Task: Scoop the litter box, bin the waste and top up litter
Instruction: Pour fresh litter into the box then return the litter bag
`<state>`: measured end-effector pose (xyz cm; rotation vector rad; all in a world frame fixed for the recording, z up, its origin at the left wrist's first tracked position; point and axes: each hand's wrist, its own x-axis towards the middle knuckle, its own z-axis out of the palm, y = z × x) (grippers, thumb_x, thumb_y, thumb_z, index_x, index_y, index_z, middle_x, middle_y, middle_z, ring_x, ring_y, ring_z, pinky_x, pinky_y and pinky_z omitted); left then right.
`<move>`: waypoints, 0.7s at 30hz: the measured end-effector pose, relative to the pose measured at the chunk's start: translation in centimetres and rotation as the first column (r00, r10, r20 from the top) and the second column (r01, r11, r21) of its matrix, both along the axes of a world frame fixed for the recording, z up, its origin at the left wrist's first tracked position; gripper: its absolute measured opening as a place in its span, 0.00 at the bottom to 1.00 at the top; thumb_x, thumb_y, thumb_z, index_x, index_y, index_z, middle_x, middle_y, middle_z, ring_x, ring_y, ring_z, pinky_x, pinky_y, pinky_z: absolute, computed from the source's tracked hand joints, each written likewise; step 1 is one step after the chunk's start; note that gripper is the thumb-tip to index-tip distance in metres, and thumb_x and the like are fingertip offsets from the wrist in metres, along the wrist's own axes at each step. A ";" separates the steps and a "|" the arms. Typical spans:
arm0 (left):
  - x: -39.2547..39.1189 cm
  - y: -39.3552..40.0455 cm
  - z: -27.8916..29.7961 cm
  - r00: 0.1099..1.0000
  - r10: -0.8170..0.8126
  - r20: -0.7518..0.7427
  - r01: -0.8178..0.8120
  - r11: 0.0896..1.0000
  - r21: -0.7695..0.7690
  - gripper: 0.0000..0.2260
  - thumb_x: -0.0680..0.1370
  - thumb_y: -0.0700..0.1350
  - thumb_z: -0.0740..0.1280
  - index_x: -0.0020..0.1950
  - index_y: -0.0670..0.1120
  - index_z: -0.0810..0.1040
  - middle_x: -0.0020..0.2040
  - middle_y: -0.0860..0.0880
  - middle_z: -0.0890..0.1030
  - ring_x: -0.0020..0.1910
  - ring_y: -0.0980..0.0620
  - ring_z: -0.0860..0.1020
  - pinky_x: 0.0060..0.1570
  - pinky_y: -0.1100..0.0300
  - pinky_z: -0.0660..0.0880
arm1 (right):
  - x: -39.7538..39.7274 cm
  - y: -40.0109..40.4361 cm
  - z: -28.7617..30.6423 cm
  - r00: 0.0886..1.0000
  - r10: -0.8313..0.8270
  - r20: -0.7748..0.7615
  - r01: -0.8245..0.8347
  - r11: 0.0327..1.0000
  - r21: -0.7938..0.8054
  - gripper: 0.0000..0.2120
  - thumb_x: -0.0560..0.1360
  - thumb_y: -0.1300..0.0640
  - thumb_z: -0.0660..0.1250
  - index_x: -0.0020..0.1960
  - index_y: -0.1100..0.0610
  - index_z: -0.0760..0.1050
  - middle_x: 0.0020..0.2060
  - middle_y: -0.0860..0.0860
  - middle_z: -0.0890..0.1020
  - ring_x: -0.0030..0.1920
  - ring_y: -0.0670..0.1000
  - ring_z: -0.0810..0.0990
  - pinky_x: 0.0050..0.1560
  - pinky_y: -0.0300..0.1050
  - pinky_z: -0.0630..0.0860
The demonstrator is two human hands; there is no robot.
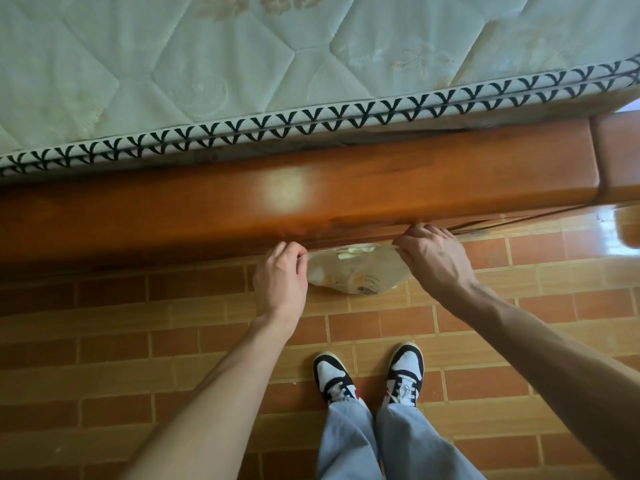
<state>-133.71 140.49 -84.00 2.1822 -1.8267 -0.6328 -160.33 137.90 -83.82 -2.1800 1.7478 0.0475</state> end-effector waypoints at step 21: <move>-1.2 3.2 16.2 0.989 -0.147 -0.033 0.143 0.985 -0.098 0.18 0.83 0.51 0.64 0.71 0.46 0.78 0.66 0.49 0.80 0.66 0.51 0.76 0.67 0.53 0.75 | 2.0 7.2 16.2 0.978 -0.160 0.133 0.161 0.987 0.003 0.28 0.82 0.43 0.59 0.78 0.56 0.64 0.74 0.52 0.72 0.74 0.52 0.70 0.73 0.55 0.68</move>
